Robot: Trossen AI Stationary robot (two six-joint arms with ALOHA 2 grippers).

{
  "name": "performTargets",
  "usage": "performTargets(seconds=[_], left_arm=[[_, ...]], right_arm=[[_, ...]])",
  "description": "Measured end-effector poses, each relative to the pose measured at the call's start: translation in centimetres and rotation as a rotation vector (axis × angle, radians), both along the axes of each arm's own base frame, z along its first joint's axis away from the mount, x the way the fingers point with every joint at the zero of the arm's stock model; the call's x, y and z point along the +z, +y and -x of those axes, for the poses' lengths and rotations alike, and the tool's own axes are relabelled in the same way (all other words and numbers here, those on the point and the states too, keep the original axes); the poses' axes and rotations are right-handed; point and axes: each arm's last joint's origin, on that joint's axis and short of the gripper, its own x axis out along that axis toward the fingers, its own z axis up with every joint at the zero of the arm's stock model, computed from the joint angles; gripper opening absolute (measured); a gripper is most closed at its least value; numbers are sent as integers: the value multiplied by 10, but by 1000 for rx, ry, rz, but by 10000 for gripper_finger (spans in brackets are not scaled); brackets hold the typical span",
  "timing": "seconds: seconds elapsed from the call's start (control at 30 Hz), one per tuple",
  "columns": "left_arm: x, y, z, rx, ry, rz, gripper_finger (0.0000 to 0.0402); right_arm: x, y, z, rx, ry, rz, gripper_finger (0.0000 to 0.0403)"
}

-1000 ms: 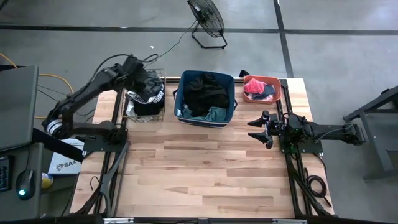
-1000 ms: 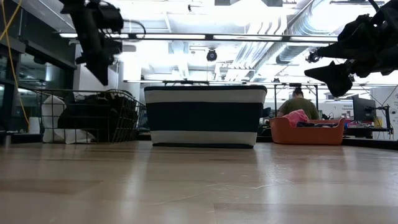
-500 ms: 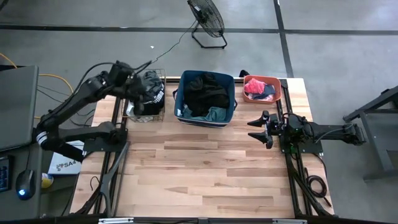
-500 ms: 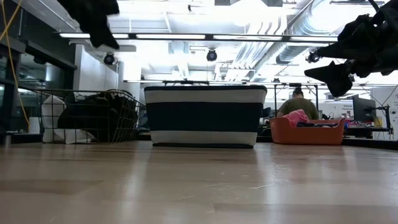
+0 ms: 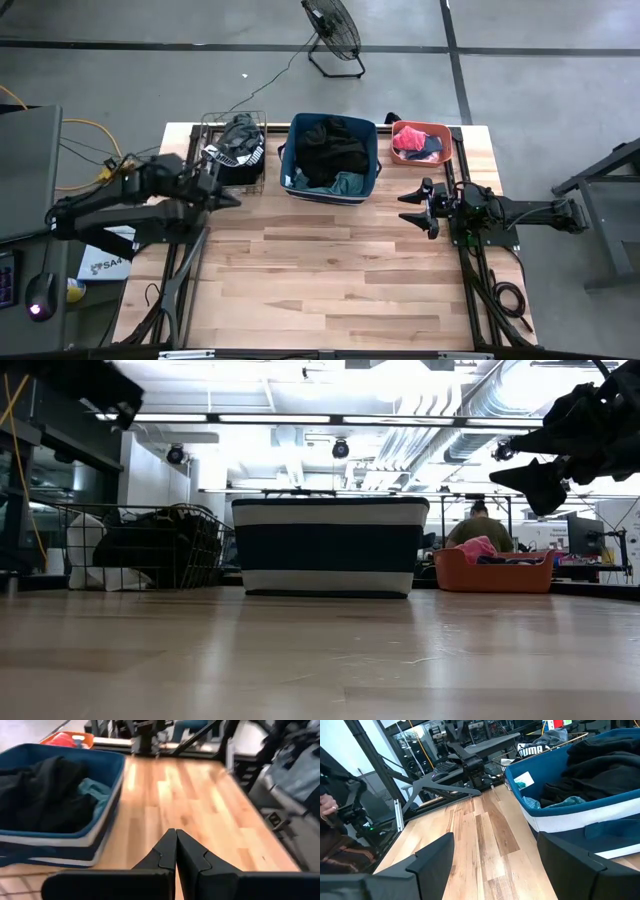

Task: Pick & Place Cloths
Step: Return to home position

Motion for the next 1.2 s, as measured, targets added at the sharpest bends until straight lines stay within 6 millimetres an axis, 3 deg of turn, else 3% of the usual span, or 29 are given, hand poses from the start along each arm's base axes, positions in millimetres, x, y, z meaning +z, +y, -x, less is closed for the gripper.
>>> performTargets(seconds=[0.17, 0.43, 0.8, 1.2], left_arm=[[-22, -9, 16, 1, -70, 51, 1], [-34, -15, 30, -20, -232, 73, 1], [-67, -14, 6, -63, -311, 104, 1], [-86, -13, -2, -62, -323, 73, 1]], right_arm=[[0, 0, 0, 0, 0, 0, 278], [0, 0, 0, 0, 0, 0, 278], [0, 0, 0, 0, 0, 0, 278], [0, 0, 0, 0, 0, 0, 278]])
